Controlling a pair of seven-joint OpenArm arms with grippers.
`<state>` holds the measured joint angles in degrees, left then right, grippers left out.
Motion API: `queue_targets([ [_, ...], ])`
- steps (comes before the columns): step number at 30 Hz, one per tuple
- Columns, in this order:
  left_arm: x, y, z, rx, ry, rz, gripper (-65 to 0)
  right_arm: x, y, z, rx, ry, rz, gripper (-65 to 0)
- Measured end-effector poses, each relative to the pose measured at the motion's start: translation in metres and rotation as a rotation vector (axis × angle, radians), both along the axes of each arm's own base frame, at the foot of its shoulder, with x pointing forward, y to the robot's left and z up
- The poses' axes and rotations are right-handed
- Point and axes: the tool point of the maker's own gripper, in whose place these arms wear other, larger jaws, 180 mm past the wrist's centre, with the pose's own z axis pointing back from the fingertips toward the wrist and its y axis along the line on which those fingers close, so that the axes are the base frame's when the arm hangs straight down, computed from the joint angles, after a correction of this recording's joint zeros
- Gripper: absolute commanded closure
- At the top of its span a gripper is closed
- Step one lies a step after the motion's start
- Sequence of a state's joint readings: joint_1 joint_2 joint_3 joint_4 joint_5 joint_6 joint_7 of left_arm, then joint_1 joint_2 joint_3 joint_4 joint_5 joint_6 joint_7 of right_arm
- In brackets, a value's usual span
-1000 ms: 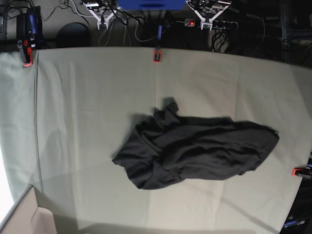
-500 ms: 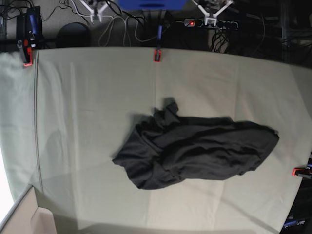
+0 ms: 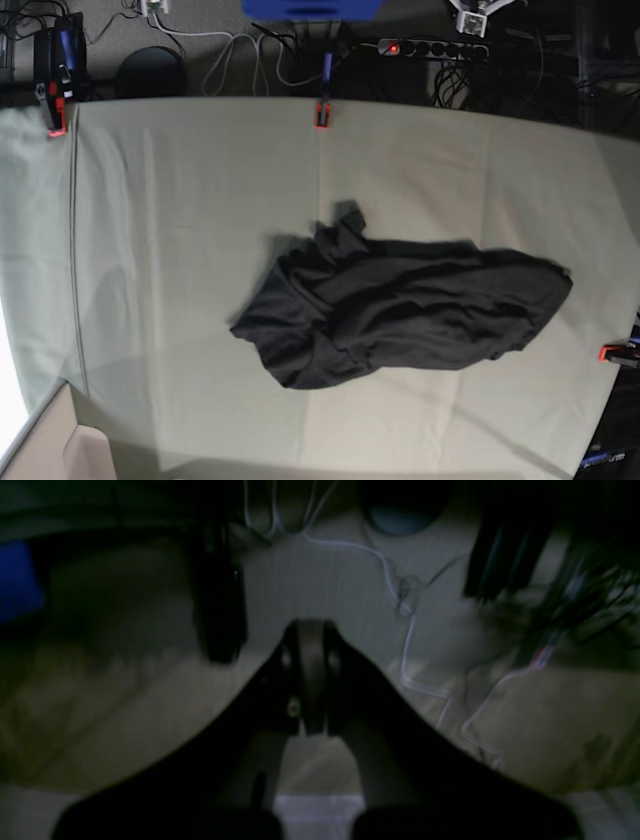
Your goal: Layout the t-shirt on the table in an organized manner, then fold the t-shirt properly
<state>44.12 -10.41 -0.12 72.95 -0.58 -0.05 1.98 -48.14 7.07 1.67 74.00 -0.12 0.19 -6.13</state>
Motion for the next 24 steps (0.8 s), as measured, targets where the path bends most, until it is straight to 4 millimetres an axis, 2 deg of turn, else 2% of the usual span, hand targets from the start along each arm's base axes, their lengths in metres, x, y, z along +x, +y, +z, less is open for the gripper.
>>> queue_targets([
  [4, 0.032, -0.013, 0.043, -0.031, -0.083, -0.022, 0.0, 0.029, -0.026, 0.051, -0.065, -0.130, -0.006, 0.0],
  [8, 0.074, -0.016, 0.086, -0.123, -0.132, 0.084, 0.0, 0.073, -0.047, 0.104, -0.136, -0.295, 0.008, 0.0],
  [12, 0.100, 0.019, 0.120, -0.153, -0.134, 0.239, 0.0, 0.105, -0.052, 0.140, -0.168, -0.371, 0.013, 0.0],
  [15, 0.124, 0.038, 0.143, -0.201, -0.165, 0.324, 0.0, 0.134, -0.042, 0.167, -0.158, -0.461, 0.025, 0.0],
  [17, 0.138, 0.047, 0.154, -0.234, -0.194, 0.363, -0.1, 0.149, -0.036, 0.175, -0.147, -0.513, 0.031, 0.0],
  [19, 0.145, 0.057, 0.158, -0.261, -0.185, 0.404, -2.2, 0.156, -0.034, 0.172, -0.139, -0.514, 0.023, 0.0],
  [21, 0.149, 0.065, 0.163, -0.300, -0.169, 0.448, -9.4, 0.165, -0.032, 0.174, -0.136, -0.542, 0.014, -1.4],
  [24, 0.162, 0.076, 0.175, -0.356, -0.200, 0.495, -24.2, 0.172, -0.021, 0.173, -0.108, -0.557, 0.026, -10.6],
])
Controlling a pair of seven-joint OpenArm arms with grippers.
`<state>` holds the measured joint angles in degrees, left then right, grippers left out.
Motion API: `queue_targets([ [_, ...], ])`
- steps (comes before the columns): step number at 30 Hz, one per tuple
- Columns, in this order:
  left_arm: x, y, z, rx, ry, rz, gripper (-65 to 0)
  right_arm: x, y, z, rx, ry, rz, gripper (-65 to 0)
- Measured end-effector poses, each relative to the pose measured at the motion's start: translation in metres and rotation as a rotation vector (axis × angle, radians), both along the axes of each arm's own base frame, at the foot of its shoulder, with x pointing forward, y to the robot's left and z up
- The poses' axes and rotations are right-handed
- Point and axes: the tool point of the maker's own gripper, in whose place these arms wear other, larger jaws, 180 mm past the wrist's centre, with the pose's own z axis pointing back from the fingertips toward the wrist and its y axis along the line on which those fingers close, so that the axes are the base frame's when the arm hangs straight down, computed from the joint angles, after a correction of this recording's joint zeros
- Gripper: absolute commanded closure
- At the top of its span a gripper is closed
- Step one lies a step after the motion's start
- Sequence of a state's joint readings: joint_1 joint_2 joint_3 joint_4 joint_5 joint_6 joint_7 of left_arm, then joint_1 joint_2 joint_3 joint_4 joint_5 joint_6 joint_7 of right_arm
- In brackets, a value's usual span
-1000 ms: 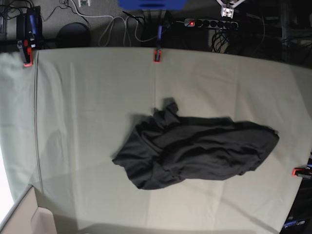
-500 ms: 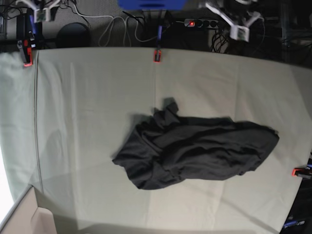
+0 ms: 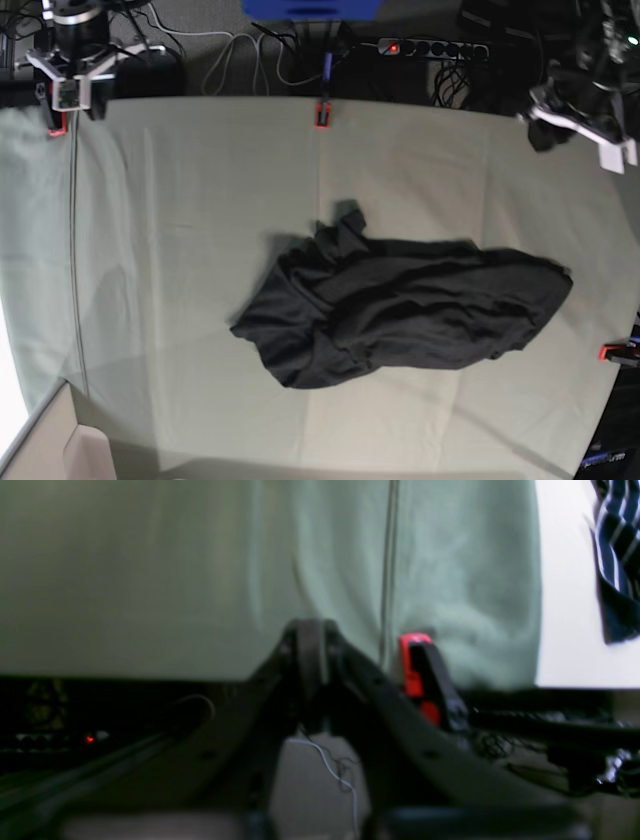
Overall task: Layout the t-shirt on the table in an organized manner, then fold the t-shirt properly
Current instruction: 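Move the right gripper down onto the black t-shirt's bunched end and grasp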
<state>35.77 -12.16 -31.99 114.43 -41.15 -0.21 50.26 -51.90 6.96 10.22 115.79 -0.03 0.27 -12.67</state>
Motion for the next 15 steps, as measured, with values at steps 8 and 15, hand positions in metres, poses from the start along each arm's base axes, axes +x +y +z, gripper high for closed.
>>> queue_targets([
  [8, 0.022, 0.010, 0.023, -0.088, -0.099, 0.060, -36.4, 0.032, 0.046, 0.001, 0.098, -0.066, 0.087, -34.4],
  [15, 0.034, 0.022, 0.017, -0.061, -0.104, 0.094, -36.2, 0.076, 0.132, 0.002, 0.238, -0.055, 0.336, -39.0],
])
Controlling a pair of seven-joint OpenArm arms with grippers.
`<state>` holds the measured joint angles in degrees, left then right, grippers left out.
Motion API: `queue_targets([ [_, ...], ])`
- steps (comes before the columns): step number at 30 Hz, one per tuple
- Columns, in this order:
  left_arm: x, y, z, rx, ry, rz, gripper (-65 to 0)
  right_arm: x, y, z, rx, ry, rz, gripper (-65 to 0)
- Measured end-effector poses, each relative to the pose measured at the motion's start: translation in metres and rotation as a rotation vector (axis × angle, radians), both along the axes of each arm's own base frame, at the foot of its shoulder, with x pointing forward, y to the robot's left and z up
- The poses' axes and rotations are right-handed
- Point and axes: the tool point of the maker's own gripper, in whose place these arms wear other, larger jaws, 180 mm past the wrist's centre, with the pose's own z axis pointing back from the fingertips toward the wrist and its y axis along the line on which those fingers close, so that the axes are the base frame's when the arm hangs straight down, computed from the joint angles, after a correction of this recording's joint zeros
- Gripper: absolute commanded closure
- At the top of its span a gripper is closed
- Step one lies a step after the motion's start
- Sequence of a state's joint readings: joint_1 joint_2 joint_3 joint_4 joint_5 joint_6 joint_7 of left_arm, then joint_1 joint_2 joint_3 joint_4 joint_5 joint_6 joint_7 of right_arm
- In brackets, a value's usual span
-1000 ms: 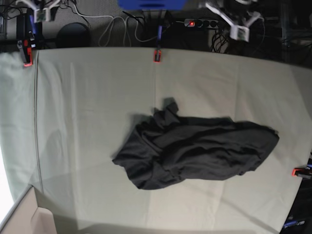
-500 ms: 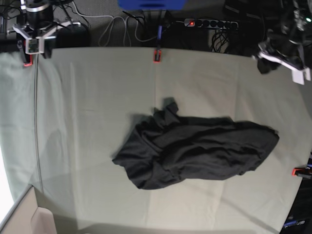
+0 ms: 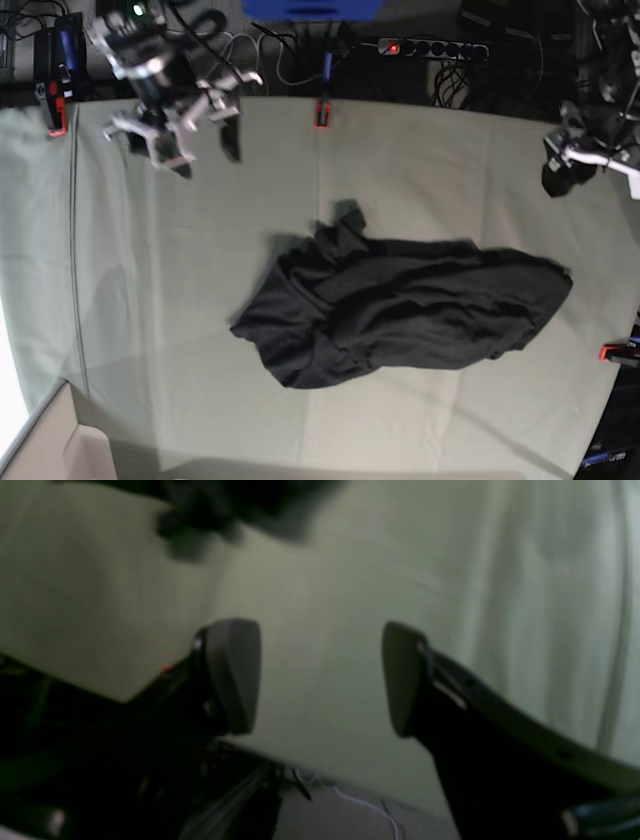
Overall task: Layout the t-shirt on the table in an organized manner, then fold the t-shirt properly
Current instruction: 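Move the right gripper down onto the black t-shirt's bunched end and grasp, then pull the grasped shirt edge away from the shirt with the right gripper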
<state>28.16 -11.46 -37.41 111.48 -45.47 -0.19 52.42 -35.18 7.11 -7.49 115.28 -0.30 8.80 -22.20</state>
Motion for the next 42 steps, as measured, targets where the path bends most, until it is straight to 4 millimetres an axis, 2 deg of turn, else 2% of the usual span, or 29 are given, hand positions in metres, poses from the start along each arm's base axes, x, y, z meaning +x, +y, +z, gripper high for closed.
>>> queue_targets([
  [6, -0.007, 0.015, -0.011, 0.097, 0.056, 0.020, -36.6, 0.048, 0.058, 0.003, 0.004, 0.017, 0.162, -38.9],
  [9, -0.008, 0.022, -0.011, 0.141, 0.070, 0.021, -36.6, 0.066, 0.082, -0.004, 0.002, 0.028, 0.216, -38.9],
  [14, -0.015, 0.025, -0.014, 0.155, 0.089, 0.025, -36.6, 0.085, 0.101, -0.026, 0.026, 0.080, 0.210, -39.2],
  [19, -0.030, 0.048, -0.010, 0.178, 0.099, 0.102, -36.7, 0.095, 0.108, -0.052, 0.012, 0.147, 0.209, -39.2],
  [23, -0.033, 0.057, -0.007, 0.182, 0.097, 0.134, -36.7, 0.106, 0.118, -0.063, 0.022, 0.161, 0.210, -39.3],
  [28, -0.034, 0.058, -0.007, 0.181, 0.097, 0.138, -36.7, 0.108, 0.119, -0.082, 0.024, 0.174, 0.213, -39.3],
  [32, -0.034, 0.058, -0.007, 0.180, 0.098, 0.138, -36.7, 0.106, 0.120, -0.087, 0.031, 0.173, 0.213, -39.3],
  [38, -0.034, 0.058, -0.007, 0.180, 0.097, 0.138, -36.7, 0.088, 0.159, -0.098, 0.060, 0.174, 0.309, -39.3],
  [42, -0.034, 0.058, -0.007, 0.183, 0.098, 0.139, -36.7, 0.092, 0.163, -0.110, 0.061, 0.181, 0.311, -39.2],
])
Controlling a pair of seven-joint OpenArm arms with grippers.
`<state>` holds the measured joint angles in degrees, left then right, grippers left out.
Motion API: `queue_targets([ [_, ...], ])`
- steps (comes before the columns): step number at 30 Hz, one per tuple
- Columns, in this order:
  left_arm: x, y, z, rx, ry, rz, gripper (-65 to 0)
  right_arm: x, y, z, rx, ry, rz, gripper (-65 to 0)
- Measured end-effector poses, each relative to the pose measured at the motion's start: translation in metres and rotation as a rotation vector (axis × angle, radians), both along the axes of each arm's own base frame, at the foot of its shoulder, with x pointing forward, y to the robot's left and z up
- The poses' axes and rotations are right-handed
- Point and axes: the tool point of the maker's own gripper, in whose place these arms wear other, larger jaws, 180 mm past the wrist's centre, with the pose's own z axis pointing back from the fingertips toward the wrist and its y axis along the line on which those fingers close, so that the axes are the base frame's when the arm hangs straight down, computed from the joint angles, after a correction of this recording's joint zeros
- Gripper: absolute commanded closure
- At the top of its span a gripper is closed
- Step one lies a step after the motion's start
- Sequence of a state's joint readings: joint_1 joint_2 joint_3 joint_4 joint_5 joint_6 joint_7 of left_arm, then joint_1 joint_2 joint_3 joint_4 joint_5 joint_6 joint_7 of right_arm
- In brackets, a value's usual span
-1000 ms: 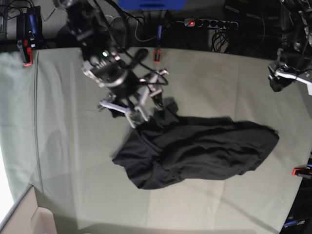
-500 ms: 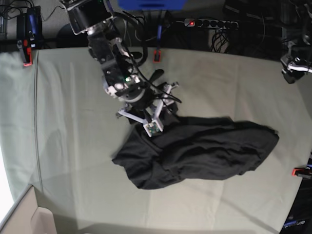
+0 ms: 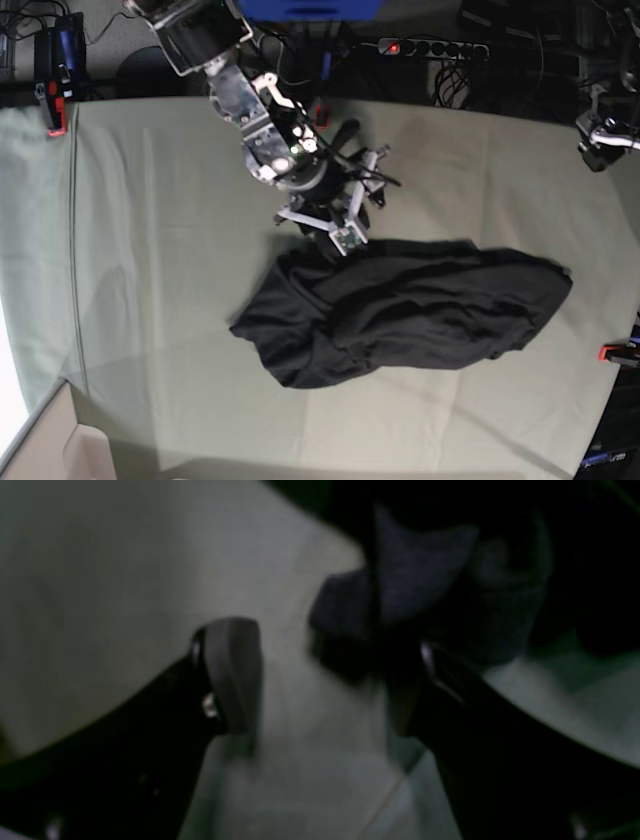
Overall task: Layout the t-shirt on the table in an organized manner, then fold the t-shirt properly
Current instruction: 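Pull the grasped shirt edge away from the shirt with the right gripper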
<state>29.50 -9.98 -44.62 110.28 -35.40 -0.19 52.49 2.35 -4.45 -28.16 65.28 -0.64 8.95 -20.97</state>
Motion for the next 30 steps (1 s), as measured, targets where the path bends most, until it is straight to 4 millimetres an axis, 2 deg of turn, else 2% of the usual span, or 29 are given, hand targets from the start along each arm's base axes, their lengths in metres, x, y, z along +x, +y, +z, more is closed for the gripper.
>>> queue_targets([
  [7, 0.000, 0.000, 0.000, 0.000, 0.000, 0.000, -36.7, 0.013, 0.001, -0.001, -0.001, -0.007, 0.000, -38.6],
  [10, 0.000, 0.000, 0.000, 0.000, 0.000, -0.001, -36.7, 0.014, -0.001, -0.002, -0.001, -0.006, -0.007, -34.4],
  [12, 0.001, 0.000, 0.000, -0.001, -0.002, 0.000, -36.7, 0.020, -0.009, -0.002, 0.007, -0.001, -0.043, -25.4],
  [15, 0.003, 0.000, 0.001, -0.001, -0.007, -0.001, -36.7, 0.028, -0.030, -0.004, 0.002, 0.008, -0.111, 0.0],
  [18, 0.004, -0.001, 0.002, -0.001, -0.011, -0.001, -36.7, 0.032, -0.049, -0.007, 0.019, 0.024, -0.190, -1.9],
  [19, 0.004, -0.001, 0.001, -0.002, -0.011, 0.000, -36.7, 0.030, -0.057, -0.008, 0.031, 0.027, -0.225, -0.1],
  [23, 0.018, -0.002, 0.008, -0.005, -0.048, -0.003, -36.6, 0.004, -0.110, -0.002, -0.030, 0.009, -0.309, 0.0],
  [25, 0.025, -0.001, 0.012, -0.002, -0.070, -0.005, -36.6, -0.014, -0.129, 0.010, -0.059, -0.022, -0.309, 0.0],
  [30, 0.044, -0.004, 0.022, -0.016, -0.123, -0.004, -36.6, -0.032, -0.152, 0.066, -0.072, -0.176, -0.266, 0.0],
])
